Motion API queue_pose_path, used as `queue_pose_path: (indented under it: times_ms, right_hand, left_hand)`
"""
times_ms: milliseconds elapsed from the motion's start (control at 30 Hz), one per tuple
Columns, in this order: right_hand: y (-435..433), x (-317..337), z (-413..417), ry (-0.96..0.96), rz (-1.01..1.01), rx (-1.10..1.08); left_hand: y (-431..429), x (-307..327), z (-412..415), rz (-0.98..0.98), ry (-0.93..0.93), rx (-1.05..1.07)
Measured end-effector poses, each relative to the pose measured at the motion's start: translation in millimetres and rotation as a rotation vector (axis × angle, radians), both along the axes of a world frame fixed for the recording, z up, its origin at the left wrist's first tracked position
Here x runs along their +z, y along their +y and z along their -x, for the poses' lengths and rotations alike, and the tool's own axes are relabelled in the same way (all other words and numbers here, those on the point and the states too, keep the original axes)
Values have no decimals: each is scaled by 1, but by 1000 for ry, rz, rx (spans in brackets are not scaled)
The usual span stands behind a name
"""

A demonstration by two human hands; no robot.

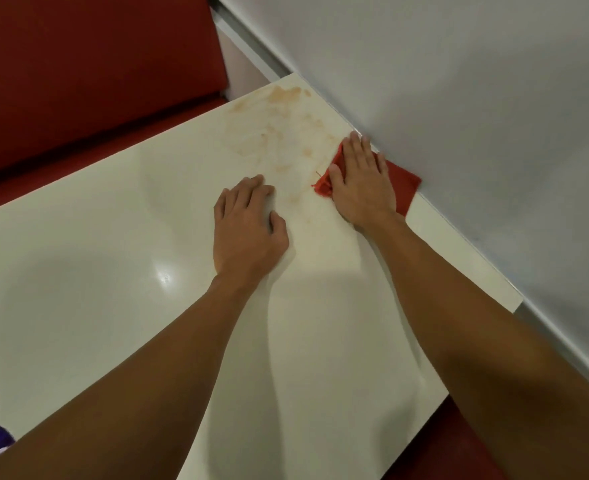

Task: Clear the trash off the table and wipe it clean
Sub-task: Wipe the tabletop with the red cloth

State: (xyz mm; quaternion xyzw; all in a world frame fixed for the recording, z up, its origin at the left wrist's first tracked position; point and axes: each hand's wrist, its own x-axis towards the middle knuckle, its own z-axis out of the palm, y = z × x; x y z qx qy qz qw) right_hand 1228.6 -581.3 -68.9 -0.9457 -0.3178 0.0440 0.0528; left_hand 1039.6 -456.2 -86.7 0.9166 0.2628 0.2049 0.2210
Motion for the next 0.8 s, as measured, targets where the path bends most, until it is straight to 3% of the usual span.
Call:
queue_pose_path:
  times_ms: [167, 333, 400, 533, 633, 733, 800]
  right_hand:
    - [-48, 1, 16, 0, 2, 290]
    - [-7, -2, -9, -7, -10, -23]
    - [15, -1, -9, 13, -15, 3]
    - [-19, 1, 9, 24, -18, 296]
    - [-34, 0, -2, 11, -17, 188]
    - [5, 1, -14, 13, 0, 14]
    - [22, 2, -12, 30, -6, 80]
  left_hand:
    - [0, -2, 0, -6, -6, 4]
    - [1, -2, -2, 0, -25, 14]
    - [1, -2, 0, -3, -16, 9]
    - [1, -2, 0, 14, -20, -5]
    - [2, -2, 0, 35, -35, 11]
    - [2, -3, 0, 27, -44, 11]
    - [1, -3, 1, 29, -43, 2]
